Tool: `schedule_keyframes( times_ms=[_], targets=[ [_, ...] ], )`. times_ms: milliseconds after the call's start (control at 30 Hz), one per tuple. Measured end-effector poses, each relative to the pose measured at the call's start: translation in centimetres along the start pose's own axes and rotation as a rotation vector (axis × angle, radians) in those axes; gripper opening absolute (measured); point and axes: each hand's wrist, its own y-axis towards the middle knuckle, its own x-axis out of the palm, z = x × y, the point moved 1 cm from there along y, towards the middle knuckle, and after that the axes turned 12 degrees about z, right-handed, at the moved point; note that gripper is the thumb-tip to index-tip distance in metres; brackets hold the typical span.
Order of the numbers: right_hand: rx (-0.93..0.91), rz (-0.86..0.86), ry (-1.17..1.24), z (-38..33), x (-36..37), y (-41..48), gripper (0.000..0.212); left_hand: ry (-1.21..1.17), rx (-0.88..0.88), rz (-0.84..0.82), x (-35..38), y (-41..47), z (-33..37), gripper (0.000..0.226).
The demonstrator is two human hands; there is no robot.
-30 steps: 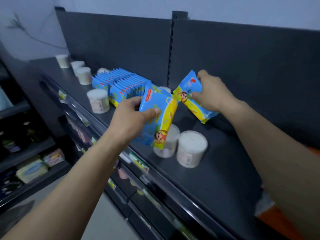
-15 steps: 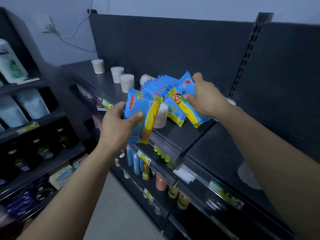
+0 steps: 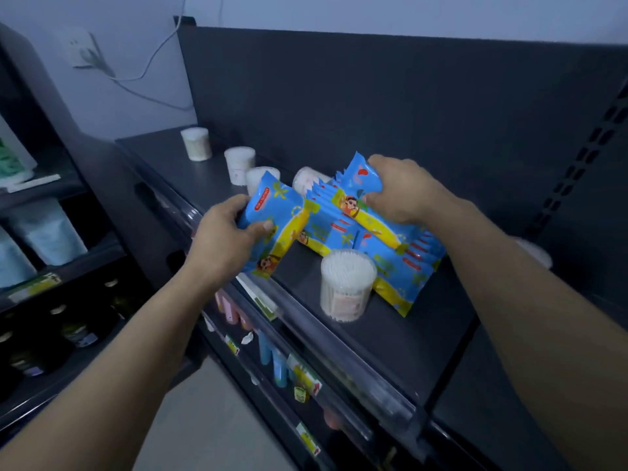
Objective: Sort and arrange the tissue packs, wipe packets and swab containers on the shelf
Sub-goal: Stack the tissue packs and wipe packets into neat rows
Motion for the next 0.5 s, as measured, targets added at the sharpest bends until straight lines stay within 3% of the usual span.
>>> schedule_keyframes(
  times_ms=[300,500],
  targets=[
    [0.083,-0.155,-0.079,0.4,0.1,1.9,0.027,0.036,0.196,-0.433,4.8,7.6,-2.1,0.015],
    [0.281,-0.231,-0.255,-1.3,1.2,0.5,0.038,0.179,0.517,-0.681,7.3,10.6,-3.0,0.02]
  ],
)
